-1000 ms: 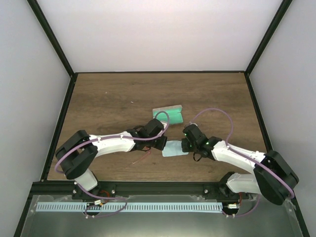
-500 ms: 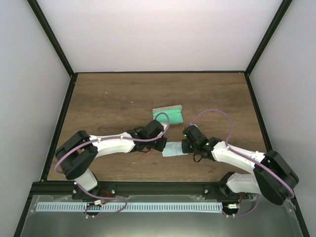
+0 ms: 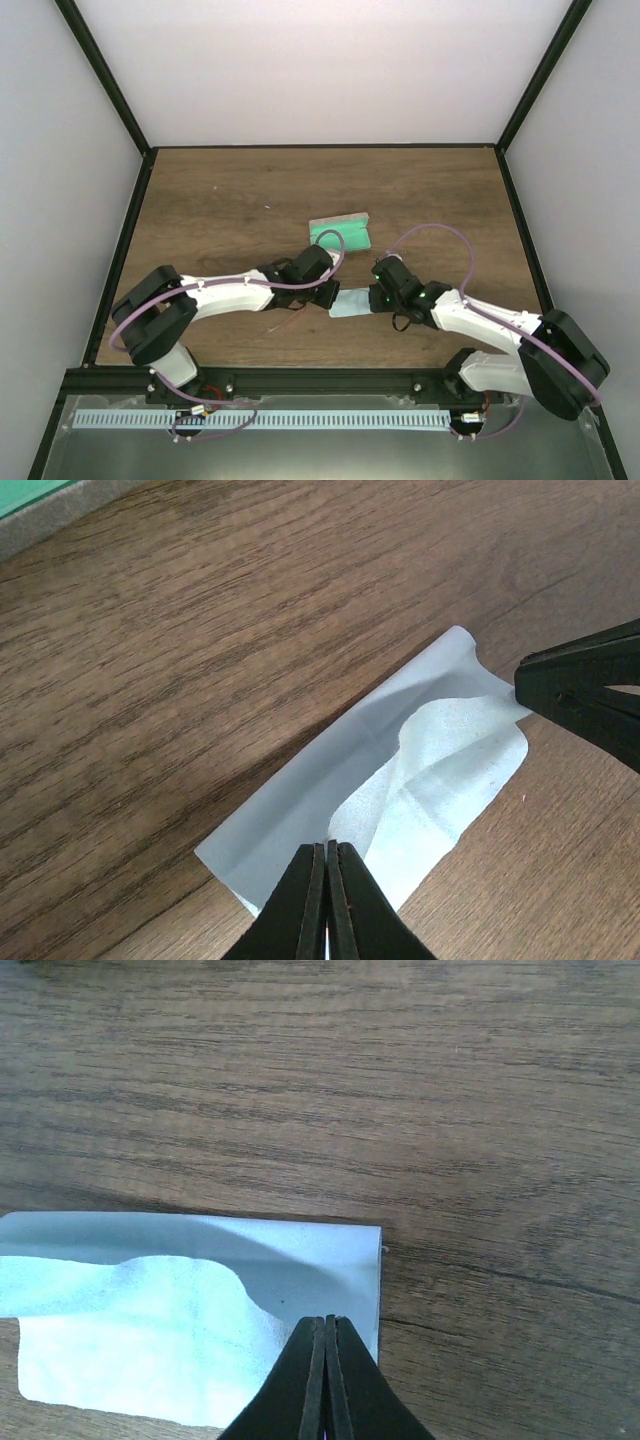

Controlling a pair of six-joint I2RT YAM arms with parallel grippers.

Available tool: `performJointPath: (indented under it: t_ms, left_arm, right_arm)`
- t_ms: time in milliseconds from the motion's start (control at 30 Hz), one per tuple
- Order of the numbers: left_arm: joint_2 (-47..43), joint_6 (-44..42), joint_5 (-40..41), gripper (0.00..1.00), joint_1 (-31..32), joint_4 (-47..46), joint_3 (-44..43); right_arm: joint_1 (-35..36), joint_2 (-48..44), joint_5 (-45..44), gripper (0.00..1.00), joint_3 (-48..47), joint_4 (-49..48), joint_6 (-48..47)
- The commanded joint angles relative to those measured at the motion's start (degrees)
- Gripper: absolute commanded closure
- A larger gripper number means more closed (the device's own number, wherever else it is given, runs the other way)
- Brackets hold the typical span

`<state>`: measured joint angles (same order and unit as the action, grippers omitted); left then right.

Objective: Organize the sunglasses
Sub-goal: Fold the glasses cleaning cloth at the center of the board.

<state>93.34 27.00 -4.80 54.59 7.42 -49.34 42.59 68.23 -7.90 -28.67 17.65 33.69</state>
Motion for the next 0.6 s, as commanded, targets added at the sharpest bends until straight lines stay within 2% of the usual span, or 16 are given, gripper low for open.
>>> performJointPath:
  t_ms: [0, 567]
  left_arm:
    - [-1.36, 0.16, 0.19, 0.96, 0.49, -0.80, 0.68]
    - [-2.11, -0.26, 0.58, 0.96, 0.74, -0.52, 1.09]
  right_arm:
    - [0.57, -1.27, -0.09, 0.99, 0.23, 0.33, 0.76]
    - [0.83, -1.55, 0.61, 0.99, 0.85, 0.06, 1.19]
